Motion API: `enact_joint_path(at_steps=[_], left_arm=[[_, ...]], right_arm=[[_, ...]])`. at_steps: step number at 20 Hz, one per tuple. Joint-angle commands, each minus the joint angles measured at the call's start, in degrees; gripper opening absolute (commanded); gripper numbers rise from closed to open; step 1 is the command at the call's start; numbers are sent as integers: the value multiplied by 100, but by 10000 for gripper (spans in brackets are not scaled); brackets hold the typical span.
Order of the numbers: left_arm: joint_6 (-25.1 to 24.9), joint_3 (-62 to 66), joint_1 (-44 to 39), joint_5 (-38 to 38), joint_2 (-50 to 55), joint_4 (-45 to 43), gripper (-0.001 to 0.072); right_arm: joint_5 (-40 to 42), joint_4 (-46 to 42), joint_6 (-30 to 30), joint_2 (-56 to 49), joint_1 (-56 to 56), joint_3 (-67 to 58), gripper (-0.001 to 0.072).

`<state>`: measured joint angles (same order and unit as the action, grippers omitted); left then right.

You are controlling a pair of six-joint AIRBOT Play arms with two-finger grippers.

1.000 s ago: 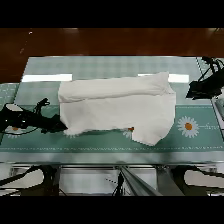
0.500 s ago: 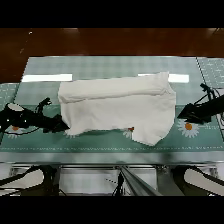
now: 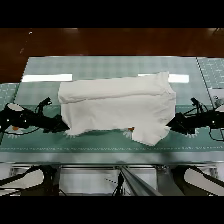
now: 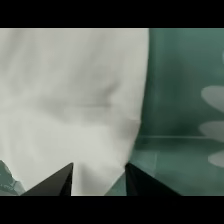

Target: Fold the shirts.

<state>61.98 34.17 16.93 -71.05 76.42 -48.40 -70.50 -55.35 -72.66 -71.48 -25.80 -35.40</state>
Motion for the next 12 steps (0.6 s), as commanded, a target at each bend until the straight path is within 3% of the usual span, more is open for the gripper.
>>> enact_joint_path(at_steps=[1, 4, 5, 6, 7, 12], left_arm=[[-2, 9, -4, 15, -4, 0, 26], [-2, 20, -4, 17, -4, 0, 26], [-2, 26, -4, 13, -4, 0, 26], [0, 35, -4, 11, -4, 0, 26], [0, 57, -4, 0, -4, 0, 26], [0, 861, -4, -83, -153, 63, 25]], right_arm=[[568, 575, -4, 4, 57, 149, 391], [791, 450, -52, -2, 708, 149, 376], [892, 439, -52, 0, 927, 146, 288], [968, 448, -52, 0, 1091, 136, 120], [922, 442, -46, 2, 1165, 63, 31], [479, 378, 221, 601, 977, -1346, 30]])
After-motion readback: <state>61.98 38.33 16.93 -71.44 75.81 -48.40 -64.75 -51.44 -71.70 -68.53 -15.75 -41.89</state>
